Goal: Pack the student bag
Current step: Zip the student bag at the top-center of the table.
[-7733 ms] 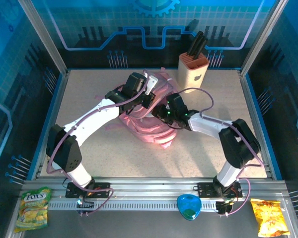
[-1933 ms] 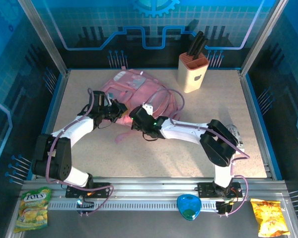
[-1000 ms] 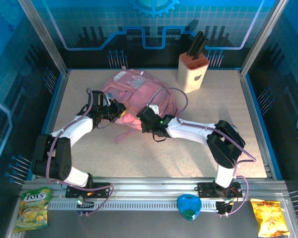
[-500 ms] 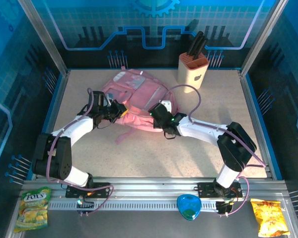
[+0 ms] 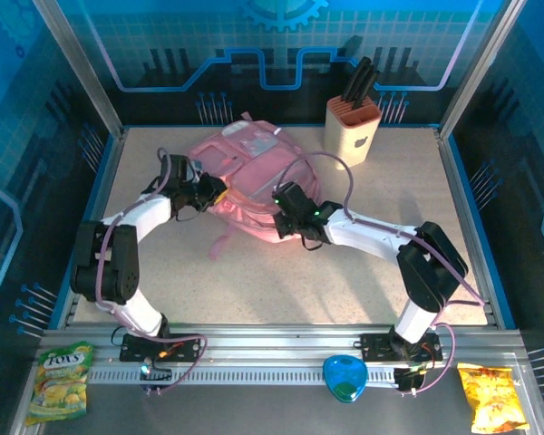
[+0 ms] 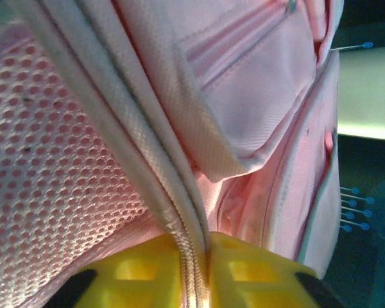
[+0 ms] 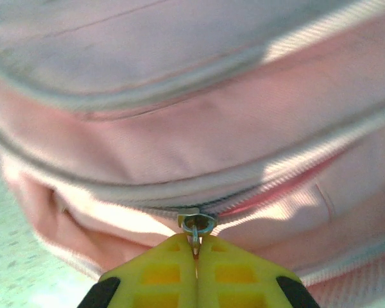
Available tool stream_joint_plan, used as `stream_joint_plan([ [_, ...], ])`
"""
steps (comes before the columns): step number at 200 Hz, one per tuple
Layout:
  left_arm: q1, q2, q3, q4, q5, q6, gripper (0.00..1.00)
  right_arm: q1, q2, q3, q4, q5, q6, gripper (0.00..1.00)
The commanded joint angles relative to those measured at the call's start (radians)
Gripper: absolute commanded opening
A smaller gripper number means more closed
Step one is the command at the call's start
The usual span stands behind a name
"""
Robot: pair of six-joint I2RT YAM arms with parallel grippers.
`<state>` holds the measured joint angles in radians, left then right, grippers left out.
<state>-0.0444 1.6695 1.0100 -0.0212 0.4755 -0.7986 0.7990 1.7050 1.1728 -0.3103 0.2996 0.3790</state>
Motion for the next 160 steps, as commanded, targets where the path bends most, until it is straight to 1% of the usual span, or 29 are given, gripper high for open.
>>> stream_joint_plan([
  [1,0.044,0.014,0.05,0.012,-0.051,0.04,0.28,0.058,0.045,0.051,0.029,-0.132,-0.044,0.0],
  [15,0.064,-0.012,0.029,0.007,-0.082,0.037,0.4,0.078,0.071,0.079,0.056,-0.156,-0.027,0.0],
  [21,0.073,-0.03,0.016,0.0,-0.106,0.036,0.45,0.087,0.084,0.095,0.068,-0.173,-0.023,0.0],
  [29,0.08,-0.056,-0.003,-0.012,-0.147,0.036,0.5,0.1,0.102,0.118,0.079,-0.187,-0.016,0.0],
  [50,0.086,-0.132,-0.057,-0.04,-0.25,0.044,0.57,0.122,0.157,0.181,0.1,-0.219,0.013,0.0],
  [61,0.087,-0.172,-0.095,-0.038,-0.267,0.027,0.58,0.13,0.184,0.211,0.106,-0.231,0.032,0.0],
  [77,0.086,-0.225,-0.163,-0.006,-0.254,-0.025,0.59,0.136,0.21,0.246,0.113,-0.259,0.044,0.0],
  [109,0.073,-0.302,-0.29,0.049,-0.177,-0.122,0.58,0.139,0.24,0.301,0.105,-0.311,0.05,0.0],
  [133,0.058,-0.326,-0.325,0.062,-0.138,-0.149,0.55,0.141,0.252,0.312,0.105,-0.322,0.057,0.0],
  [160,0.036,-0.324,-0.341,0.096,-0.134,-0.174,0.46,0.141,0.253,0.311,0.109,-0.332,0.063,0.0],
])
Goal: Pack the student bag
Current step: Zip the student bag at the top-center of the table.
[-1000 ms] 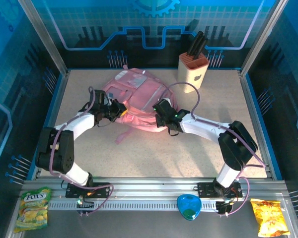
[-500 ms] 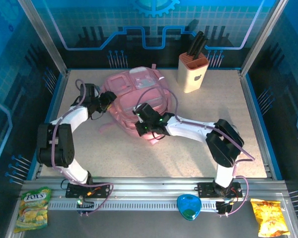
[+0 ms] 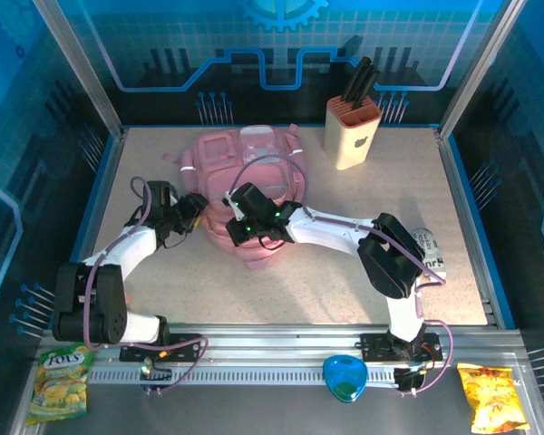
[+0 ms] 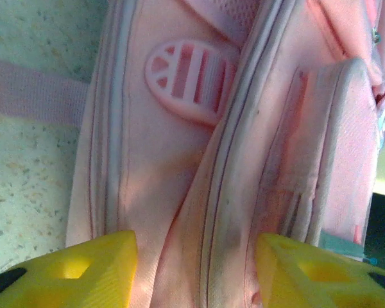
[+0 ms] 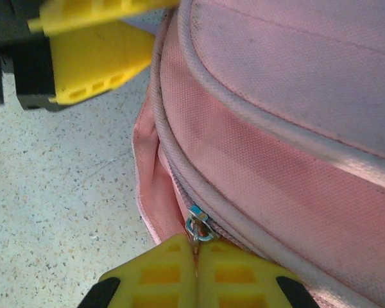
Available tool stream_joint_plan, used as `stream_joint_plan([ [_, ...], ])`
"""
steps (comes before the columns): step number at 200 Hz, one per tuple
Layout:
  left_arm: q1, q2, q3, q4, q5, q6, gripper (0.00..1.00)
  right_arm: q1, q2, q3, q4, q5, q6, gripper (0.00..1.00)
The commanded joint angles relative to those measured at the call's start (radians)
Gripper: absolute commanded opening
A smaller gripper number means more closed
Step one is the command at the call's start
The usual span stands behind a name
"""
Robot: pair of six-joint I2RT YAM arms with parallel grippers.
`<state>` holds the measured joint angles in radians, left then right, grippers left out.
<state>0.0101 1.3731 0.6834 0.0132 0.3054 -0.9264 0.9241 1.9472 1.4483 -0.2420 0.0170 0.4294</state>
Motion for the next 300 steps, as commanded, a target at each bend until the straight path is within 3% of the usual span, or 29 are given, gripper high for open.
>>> stream_joint_plan([
  [1,-0.02,-0.026,-0.014,0.064,0.036,-0.048,0.46,0.016,0.011,0.036,0.04,-0.049,0.012,0.0],
  [60,-0.039,0.037,-0.015,0.131,0.044,-0.091,0.21,0.016,0.005,0.028,0.012,0.003,0.019,0.0],
  [105,-0.04,0.031,0.0,0.123,0.019,-0.076,0.03,0.013,-0.024,-0.007,-0.084,0.175,0.014,0.0],
  [161,-0.039,0.034,0.013,0.119,0.021,-0.061,0.0,-0.028,-0.1,-0.141,-0.223,0.492,0.119,0.0],
  [177,-0.039,0.035,0.014,0.12,0.024,-0.062,0.0,-0.042,-0.102,-0.152,-0.215,0.463,0.126,0.0],
  [194,-0.039,0.035,0.016,0.12,0.029,-0.061,0.0,-0.052,-0.095,-0.147,-0.16,0.34,0.085,0.0],
  [220,-0.039,0.038,0.021,0.121,0.037,-0.062,0.0,-0.053,-0.082,-0.12,-0.109,0.217,0.074,0.18],
  [247,-0.039,0.04,0.022,0.121,0.043,-0.063,0.0,-0.06,-0.063,-0.099,-0.111,0.212,0.082,0.26],
  [279,-0.039,0.04,0.024,0.12,0.046,-0.063,0.0,-0.067,-0.053,-0.094,-0.113,0.23,0.085,0.26],
  [300,-0.039,0.039,0.025,0.12,0.044,-0.062,0.0,-0.066,-0.049,-0.087,-0.118,0.259,0.08,0.16],
])
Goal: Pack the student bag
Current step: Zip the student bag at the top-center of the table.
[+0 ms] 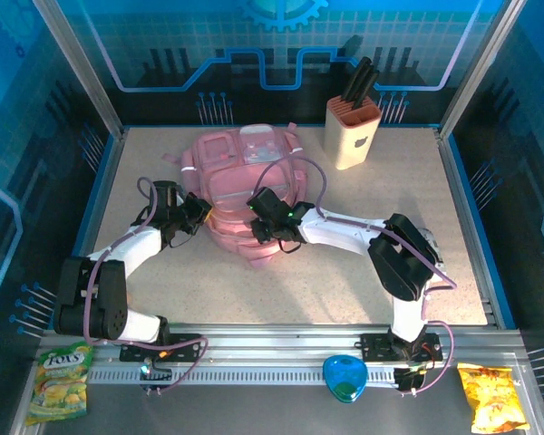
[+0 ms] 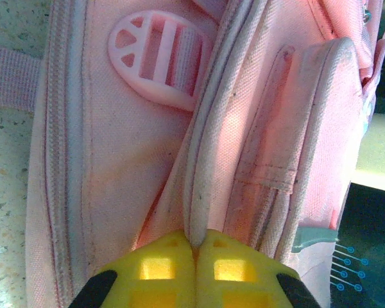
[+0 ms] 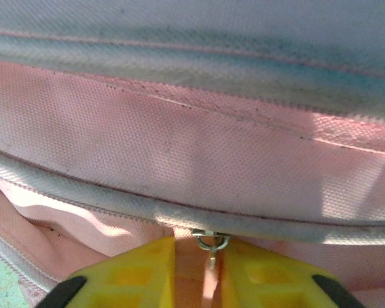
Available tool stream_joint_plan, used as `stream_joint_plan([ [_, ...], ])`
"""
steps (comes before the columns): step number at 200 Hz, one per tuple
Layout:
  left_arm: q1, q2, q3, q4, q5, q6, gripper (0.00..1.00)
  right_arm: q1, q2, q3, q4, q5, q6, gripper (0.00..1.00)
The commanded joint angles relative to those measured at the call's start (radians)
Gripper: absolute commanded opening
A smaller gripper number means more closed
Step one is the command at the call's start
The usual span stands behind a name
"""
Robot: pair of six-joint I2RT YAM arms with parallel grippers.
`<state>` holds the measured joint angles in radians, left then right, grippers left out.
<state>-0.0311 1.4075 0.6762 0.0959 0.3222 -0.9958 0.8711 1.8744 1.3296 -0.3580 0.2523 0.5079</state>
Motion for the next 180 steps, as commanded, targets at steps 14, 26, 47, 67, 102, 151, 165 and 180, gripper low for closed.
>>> stream_joint_plan([
  [14,0.002,0.003,0.032,0.036,0.024,0.011,0.0,-0.011,0.022,0.043,-0.015,0.057,-0.002,0.07],
  [26,0.002,0.002,0.034,0.031,0.019,0.016,0.0,-0.011,0.015,0.059,-0.041,0.088,-0.011,0.03],
  [47,0.006,0.001,0.037,0.019,0.01,0.028,0.0,-0.013,-0.016,0.077,-0.08,0.133,-0.045,0.01],
  [67,0.013,0.001,0.041,0.012,0.008,0.038,0.0,-0.033,-0.057,0.066,-0.114,0.152,-0.075,0.01],
  [102,0.031,-0.007,0.045,-0.003,0.012,0.057,0.0,-0.12,-0.115,-0.001,-0.146,0.117,-0.143,0.01],
  [151,0.036,-0.005,0.046,-0.022,0.017,0.077,0.0,-0.218,-0.103,-0.036,-0.166,0.154,-0.148,0.0],
  [165,0.036,0.007,0.058,-0.025,0.026,0.08,0.0,-0.228,-0.106,-0.032,-0.179,0.15,-0.124,0.0],
  [180,0.036,0.022,0.07,-0.024,0.029,0.08,0.0,-0.22,-0.129,-0.054,-0.175,0.124,-0.113,0.0],
])
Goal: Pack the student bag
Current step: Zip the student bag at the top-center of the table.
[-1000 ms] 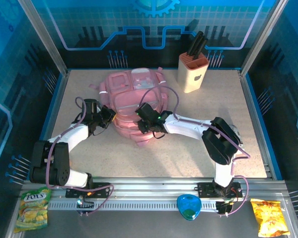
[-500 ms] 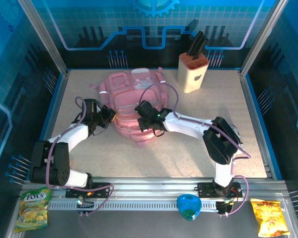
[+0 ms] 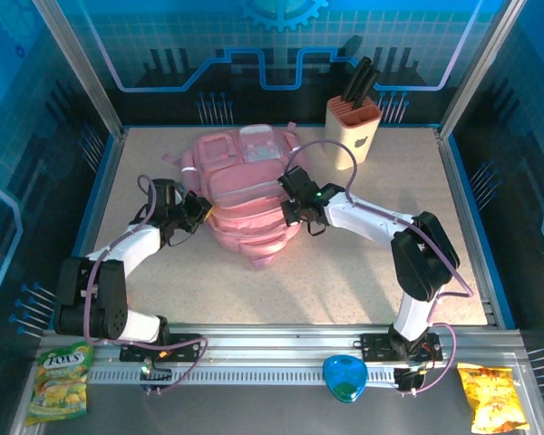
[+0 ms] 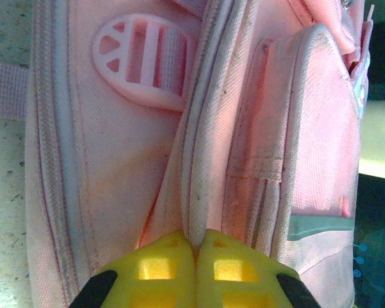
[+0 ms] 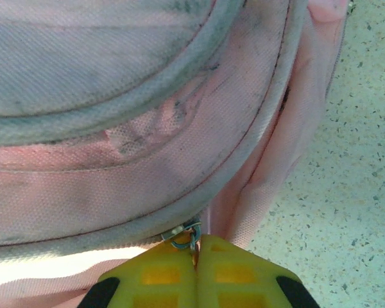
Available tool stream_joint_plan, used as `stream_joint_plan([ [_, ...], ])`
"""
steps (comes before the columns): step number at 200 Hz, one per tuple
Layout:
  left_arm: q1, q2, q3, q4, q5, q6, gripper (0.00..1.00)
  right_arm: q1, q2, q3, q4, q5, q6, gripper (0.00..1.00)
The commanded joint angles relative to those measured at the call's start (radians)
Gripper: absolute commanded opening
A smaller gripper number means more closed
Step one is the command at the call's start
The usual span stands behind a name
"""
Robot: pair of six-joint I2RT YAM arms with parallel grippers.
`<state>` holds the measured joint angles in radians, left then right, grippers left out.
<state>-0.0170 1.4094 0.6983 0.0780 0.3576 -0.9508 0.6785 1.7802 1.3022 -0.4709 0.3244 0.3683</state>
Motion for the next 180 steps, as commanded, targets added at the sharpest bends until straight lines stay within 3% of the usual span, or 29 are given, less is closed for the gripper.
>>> stream_joint_plan([
  [1,0.022,0.021,0.048,-0.007,-0.006,0.036,0.0,-0.026,-0.037,-0.029,-0.061,0.049,0.026,0.0],
  [58,0.037,0.115,0.202,-0.07,-0.041,0.084,0.01,0.078,-0.152,-0.189,0.049,-0.177,0.036,0.0],
  [106,0.083,0.051,0.19,-0.171,-0.136,0.055,0.34,0.185,-0.033,-0.08,0.159,-0.291,0.062,0.0],
  [126,0.084,-0.034,0.152,-0.2,-0.091,0.009,0.38,0.214,0.028,-0.005,0.177,-0.311,0.067,0.0],
  [180,0.049,-0.226,0.082,-0.354,-0.096,-0.109,0.44,0.221,0.093,0.072,0.21,-0.347,0.106,0.0],
])
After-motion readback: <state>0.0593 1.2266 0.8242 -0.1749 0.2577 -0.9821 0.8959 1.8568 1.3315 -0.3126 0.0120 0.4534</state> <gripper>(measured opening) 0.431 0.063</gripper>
